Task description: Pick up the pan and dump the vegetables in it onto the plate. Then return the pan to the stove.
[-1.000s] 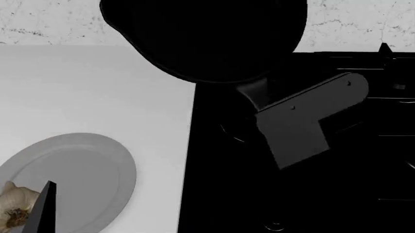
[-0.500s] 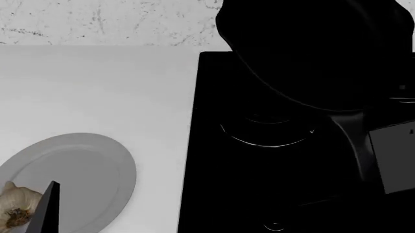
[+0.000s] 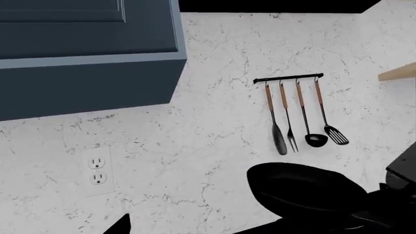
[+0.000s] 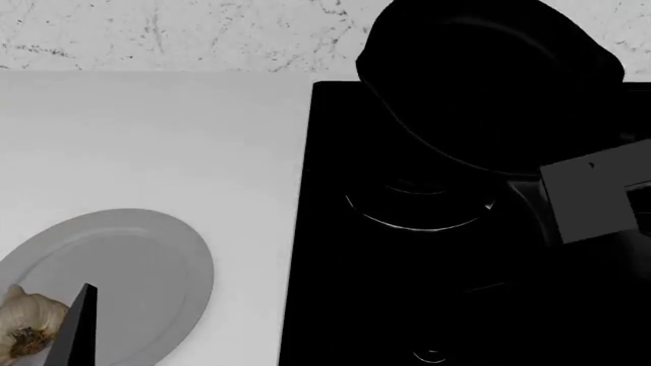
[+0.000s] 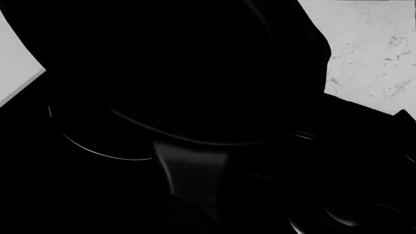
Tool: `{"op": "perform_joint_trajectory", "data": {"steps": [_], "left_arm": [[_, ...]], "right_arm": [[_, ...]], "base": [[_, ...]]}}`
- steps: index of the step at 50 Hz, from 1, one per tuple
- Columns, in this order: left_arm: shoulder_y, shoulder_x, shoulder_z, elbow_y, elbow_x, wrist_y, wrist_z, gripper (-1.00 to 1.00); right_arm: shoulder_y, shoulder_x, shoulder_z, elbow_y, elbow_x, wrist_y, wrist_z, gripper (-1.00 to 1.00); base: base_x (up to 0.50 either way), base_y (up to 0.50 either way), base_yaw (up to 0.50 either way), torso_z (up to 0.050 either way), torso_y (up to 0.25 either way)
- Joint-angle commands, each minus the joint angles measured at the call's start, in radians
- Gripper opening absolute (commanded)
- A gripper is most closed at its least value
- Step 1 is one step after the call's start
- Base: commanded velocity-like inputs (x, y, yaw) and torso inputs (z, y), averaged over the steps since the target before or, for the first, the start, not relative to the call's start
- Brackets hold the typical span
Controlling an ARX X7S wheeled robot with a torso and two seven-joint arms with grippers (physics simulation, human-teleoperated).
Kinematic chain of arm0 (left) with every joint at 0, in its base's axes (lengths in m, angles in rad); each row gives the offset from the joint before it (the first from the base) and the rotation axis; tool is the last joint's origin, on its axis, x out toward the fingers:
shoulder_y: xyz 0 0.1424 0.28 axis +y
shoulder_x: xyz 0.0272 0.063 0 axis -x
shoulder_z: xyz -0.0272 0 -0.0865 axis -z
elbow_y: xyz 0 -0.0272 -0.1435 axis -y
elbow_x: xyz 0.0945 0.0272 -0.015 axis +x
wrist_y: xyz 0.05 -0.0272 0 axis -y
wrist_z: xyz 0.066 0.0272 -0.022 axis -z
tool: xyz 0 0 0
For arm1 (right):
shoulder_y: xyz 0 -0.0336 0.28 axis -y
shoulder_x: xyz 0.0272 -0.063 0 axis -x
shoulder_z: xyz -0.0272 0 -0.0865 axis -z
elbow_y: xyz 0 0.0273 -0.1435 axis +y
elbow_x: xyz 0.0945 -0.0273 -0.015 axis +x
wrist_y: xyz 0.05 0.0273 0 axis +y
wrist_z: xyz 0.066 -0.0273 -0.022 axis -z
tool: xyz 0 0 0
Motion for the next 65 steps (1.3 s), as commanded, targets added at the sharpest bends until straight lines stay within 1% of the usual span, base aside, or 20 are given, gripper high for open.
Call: {"op": "perform_joint_trajectory", "data": {"steps": [1, 5, 16, 20, 23, 35, 40, 46, 54, 58, 64, 65], "left_arm": [[-0.006, 0.002, 0.0, 0.0, 0.001, 0.039, 0.0, 1.0], [-0.009, 0.0, 0.002, 0.0, 0.002, 0.038, 0.0, 1.0], [0.007, -0.004, 0.001, 0.0, 0.02, 0.031, 0.0, 1.0], [0.004, -0.01, 0.009, 0.0, 0.026, 0.035, 0.0, 1.0], [-0.006, -0.017, 0.022, 0.0, 0.031, 0.046, 0.0, 1.0], [-0.008, -0.016, 0.012, 0.0, 0.02, 0.046, 0.0, 1.0], [-0.011, -0.014, 0.008, 0.0, 0.013, 0.045, 0.0, 1.0], [-0.018, -0.021, 0.015, 0.0, 0.016, 0.049, 0.0, 1.0], [-0.055, -0.049, 0.064, 0.0, 0.045, 0.079, 0.0, 1.0], [-0.069, -0.054, 0.073, 0.0, 0.044, 0.085, 0.0, 1.0], [-0.089, -0.064, 0.102, 0.0, 0.061, 0.096, 0.0, 1.0], [-0.094, -0.068, 0.111, 0.0, 0.068, 0.101, 0.0, 1.0]], "right_arm": [[0.072, -0.062, -0.021, 0.168, 0.03, -0.092, 0.116, -1.0], [0.096, -0.076, -0.042, 0.235, 0.047, -0.115, 0.142, -1.0], [0.129, -0.09, 0.016, 0.433, 0.132, -0.218, 0.271, -1.0], [0.152, -0.101, 0.009, 0.506, 0.153, -0.248, 0.304, -1.0], [0.131, -0.107, 0.013, 0.498, 0.162, -0.251, 0.31, -1.0], [0.093, -0.108, -0.006, 0.496, 0.187, -0.261, 0.316, -1.0], [0.12, -0.108, 0.002, 0.545, 0.208, -0.285, 0.349, -1.0], [0.105, -0.109, 0.012, 0.591, 0.235, -0.312, 0.376, -1.0], [0.09, -0.099, -0.026, 0.563, 0.219, -0.265, 0.344, -1.0], [0.07, -0.087, -0.076, 0.495, 0.185, -0.196, 0.278, -1.0], [0.075, -0.078, -0.075, 0.483, 0.186, -0.188, 0.285, -1.0], [0.076, -0.074, -0.082, 0.475, 0.182, -0.174, 0.275, 1.0]], "base": [[0.0, 0.0, 0.0, 0.0, 0.0], [0.0, 0.0, 0.0, 0.0, 0.003], [0.0, 0.0, 0.0, 0.001, 0.002], [0.0, 0.0, 0.0, 0.0, 0.003], [0.0, 0.0, 0.0, 0.0, 0.0], [0.0, 0.0, 0.0, 0.001, 0.002], [0.0, 0.0, 0.0, 0.0, 0.0], [0.0, 0.0, 0.0, 0.0, 0.0], [0.0, 0.0, 0.0, 0.0, 0.0], [0.0, 0.0, 0.0, 0.0, 0.0], [0.0, 0.0, 0.0, 0.0, 0.0], [0.0, 0.0, 0.0, 0.0, 0.0]]}}
